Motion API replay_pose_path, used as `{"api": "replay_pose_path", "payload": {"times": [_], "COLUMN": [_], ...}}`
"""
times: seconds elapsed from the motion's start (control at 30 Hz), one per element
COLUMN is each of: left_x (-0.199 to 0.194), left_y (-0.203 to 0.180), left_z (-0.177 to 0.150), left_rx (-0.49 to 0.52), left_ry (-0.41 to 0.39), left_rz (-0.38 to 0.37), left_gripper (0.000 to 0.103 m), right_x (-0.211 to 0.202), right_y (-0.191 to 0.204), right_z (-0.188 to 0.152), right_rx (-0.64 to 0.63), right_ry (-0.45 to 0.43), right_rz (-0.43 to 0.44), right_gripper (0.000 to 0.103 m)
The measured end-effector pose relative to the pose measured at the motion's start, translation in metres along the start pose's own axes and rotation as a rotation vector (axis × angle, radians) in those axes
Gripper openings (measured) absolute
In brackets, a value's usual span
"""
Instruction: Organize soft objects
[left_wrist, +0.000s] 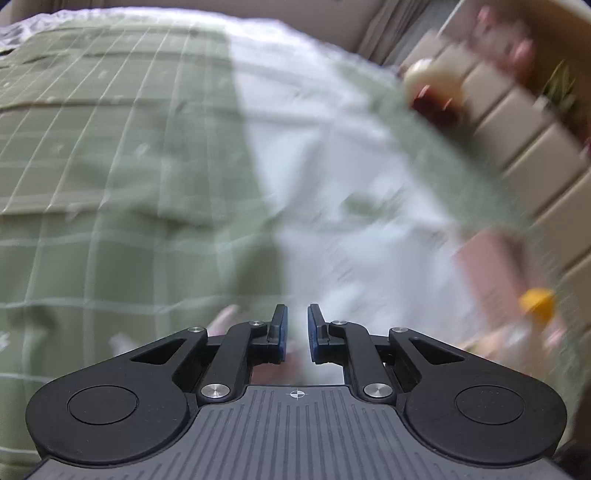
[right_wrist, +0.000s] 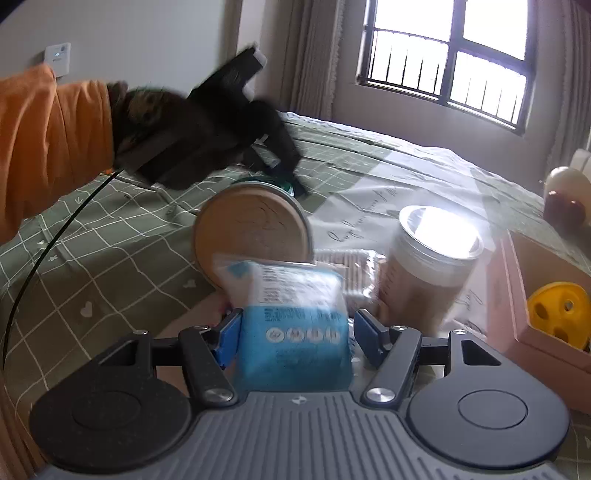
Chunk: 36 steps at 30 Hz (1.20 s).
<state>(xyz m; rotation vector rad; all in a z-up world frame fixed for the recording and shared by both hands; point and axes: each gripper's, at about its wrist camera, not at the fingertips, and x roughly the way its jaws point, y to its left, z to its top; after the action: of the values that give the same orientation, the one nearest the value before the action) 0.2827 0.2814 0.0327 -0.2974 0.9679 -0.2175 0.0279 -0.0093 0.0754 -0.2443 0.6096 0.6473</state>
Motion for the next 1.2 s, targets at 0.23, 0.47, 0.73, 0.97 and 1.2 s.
{"api": "replay_pose_path", "payload": {"times": [0.23, 0.47, 0.73, 0.97, 1.2], "left_x": [-0.046, -0.12, -0.202, -0.241, -0.179], "left_y": [0.059, 0.085, 0.094, 0.096, 0.038], "left_z": [-0.078, -0.161, -0.202, -0.247, -0.24], "left_rx": [-0.171, -0.436, -0.367, -0.415, -0.296], "left_ry": [-0.009, -0.194, -0.484, -0.658, -0.461], "left_rz": [-0.101, -0.277, -0.089, 0.008, -0.141], "left_gripper": [0.01, 0.012, 0.012, 0.012, 0.012], "right_x": [-0.013, 0.007, 0.117, 0.1, -0.014], "right_y": [0.022, 0.1, 0.168, 0.147, 0.023], "right_z": [0.009, 0.04, 0.084, 0.094, 0.061], "right_rx": [-0.061, -0.186, -0.196, -0.139, -0.061], "right_ry": [-0.086, -0.128, 0.021, 0.018, -0.151], "right_rz": [-0.002, 0.149, 0.231, 0.216, -0.16], "right_gripper": [0.065, 0.065, 0.065, 0.021, 0.021]}}
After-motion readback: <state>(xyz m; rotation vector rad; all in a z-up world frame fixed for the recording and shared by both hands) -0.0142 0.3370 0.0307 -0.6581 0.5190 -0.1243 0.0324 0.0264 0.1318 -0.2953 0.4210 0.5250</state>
